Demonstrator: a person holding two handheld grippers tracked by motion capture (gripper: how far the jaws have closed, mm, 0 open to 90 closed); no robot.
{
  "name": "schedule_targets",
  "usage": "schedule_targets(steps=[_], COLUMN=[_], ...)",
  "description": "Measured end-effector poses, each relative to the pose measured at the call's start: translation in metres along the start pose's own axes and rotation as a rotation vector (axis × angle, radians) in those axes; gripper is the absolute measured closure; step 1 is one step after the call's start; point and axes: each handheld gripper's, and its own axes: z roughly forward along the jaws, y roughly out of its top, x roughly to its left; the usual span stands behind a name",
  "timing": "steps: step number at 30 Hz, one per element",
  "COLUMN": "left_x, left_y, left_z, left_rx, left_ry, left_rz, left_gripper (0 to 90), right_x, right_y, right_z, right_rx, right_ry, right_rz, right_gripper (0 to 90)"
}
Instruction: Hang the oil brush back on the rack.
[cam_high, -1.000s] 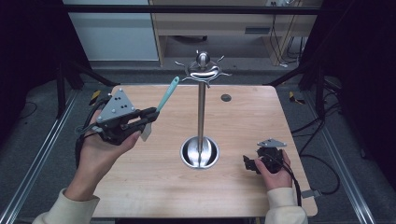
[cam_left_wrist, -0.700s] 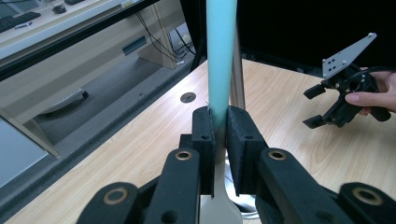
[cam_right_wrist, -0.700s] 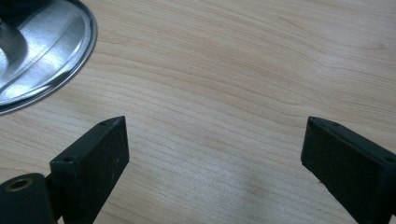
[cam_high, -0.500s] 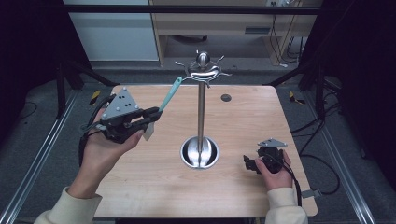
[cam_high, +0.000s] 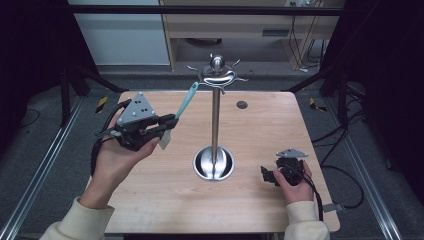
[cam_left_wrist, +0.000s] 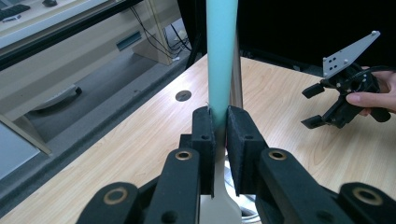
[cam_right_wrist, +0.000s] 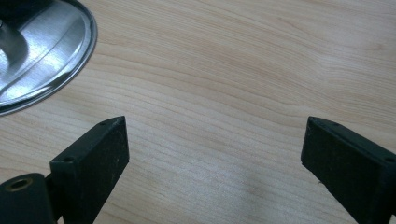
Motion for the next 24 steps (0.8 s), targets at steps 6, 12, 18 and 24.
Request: schedule_targets(steps=[6,12,18,24], left_x=[0.0,0.0,0.0,0.0], left_y=[0.0,0.0,0.001,0.001], left_z=[0.004,0.005,0.008,0.012], left_rx=[0.005,0.006,0.014,0.013], left_ry=[-0.006,-0.008,-0.02,-0.016], left_rz=[-0.001,-0.005,-0.01,-0.017], left_gripper=[81.7,81.8,81.7,81.7], right_x=[0.0,0.0,0.0,0.0], right_y=[0.0,0.0,0.0,0.0], right_z=[0.0,0.0,0.0,0.0], right_rx=[-0.001,0.001,-0.001,0.002], right_ry=[0.002,0.001,0.001,0.003], right_rz=[0.001,0.005,0.006,0.007], right_gripper=[8.3,8.3,8.3,8.3])
